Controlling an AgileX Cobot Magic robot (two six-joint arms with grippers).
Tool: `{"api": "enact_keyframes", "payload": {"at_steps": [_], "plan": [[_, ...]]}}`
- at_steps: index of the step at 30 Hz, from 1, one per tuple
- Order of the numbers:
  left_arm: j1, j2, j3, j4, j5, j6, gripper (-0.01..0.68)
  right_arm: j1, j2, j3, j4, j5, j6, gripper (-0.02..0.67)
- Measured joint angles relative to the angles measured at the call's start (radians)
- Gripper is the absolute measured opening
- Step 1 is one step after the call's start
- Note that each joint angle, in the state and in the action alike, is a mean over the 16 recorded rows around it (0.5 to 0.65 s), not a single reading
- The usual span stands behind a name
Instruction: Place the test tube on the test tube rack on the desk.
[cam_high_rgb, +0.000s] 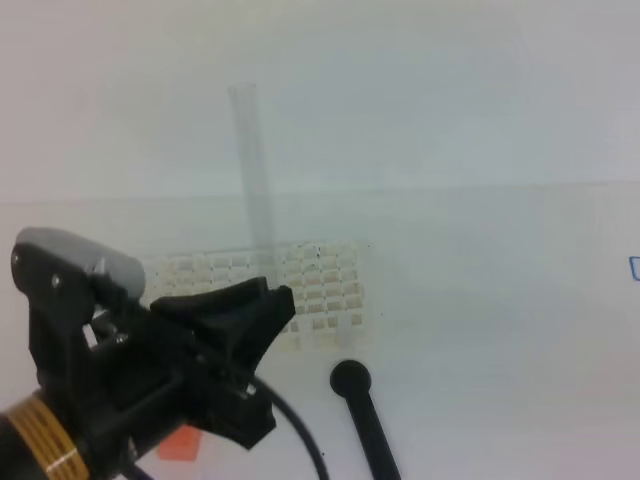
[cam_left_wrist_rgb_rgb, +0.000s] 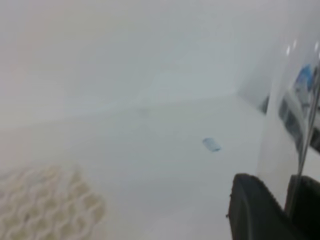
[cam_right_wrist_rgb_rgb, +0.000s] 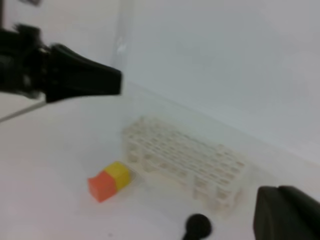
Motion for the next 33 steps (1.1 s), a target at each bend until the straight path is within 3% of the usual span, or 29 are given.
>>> {"api": "enact_keyframes", "payload": {"at_steps": [10, 19, 33], "plan": [[0.000, -0.009, 0.155, 0.088, -0.393, 0.033, 0.108, 0.037, 0.079, -0.108, 0.154, 0.116, -0.131, 0.167], [0.000, -0.005, 0.169, 0.136, -0.470, 0.075, 0.108, 0.155, 0.302, -0.254, 0.252, 0.146, -0.245, 0.279], [0.000, 0.078, 0.169, 0.175, -0.602, 0.102, 0.108, 0.447, 0.699, -0.450, 0.465, 0.021, -0.506, 0.419]]}}
